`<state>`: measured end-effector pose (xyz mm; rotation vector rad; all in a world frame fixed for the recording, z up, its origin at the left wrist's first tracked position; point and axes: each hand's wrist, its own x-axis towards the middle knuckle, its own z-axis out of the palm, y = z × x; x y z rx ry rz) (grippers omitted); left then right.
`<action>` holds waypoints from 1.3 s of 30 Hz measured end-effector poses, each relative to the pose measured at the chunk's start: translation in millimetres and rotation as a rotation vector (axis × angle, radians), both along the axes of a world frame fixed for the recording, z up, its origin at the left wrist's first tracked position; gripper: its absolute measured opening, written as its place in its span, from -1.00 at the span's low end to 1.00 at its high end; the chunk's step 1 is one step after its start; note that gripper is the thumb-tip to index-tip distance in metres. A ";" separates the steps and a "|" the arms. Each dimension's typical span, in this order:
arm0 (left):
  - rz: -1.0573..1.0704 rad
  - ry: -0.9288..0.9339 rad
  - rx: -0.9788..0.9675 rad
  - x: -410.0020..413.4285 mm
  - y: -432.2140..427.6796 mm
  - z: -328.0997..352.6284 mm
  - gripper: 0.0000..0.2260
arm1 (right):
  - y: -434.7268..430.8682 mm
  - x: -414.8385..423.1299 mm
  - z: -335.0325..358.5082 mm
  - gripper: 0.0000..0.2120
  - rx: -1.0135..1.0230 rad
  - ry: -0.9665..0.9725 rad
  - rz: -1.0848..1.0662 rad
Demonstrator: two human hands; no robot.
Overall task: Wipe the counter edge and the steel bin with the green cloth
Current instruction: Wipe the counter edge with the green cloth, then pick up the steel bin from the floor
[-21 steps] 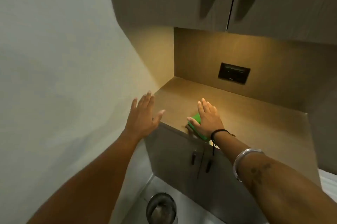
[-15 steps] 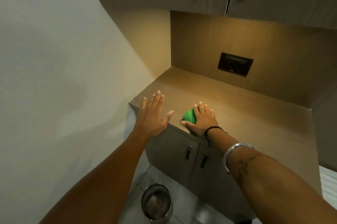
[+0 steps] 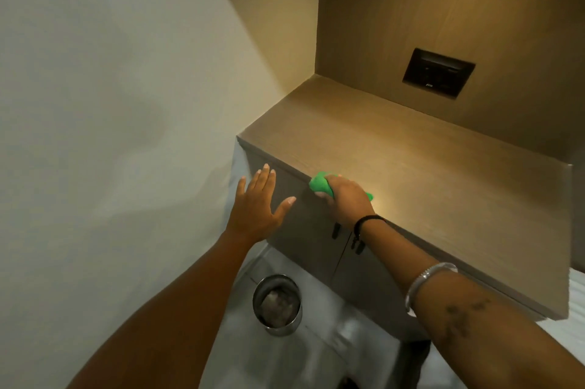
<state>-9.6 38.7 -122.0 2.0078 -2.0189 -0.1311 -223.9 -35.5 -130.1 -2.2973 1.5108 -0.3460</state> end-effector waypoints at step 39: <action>-0.279 0.404 0.854 14.5 59.6 -597.0 -0.76 | 202.4 42.9 -623.9 -0.65 0.573 -1.492 -1.021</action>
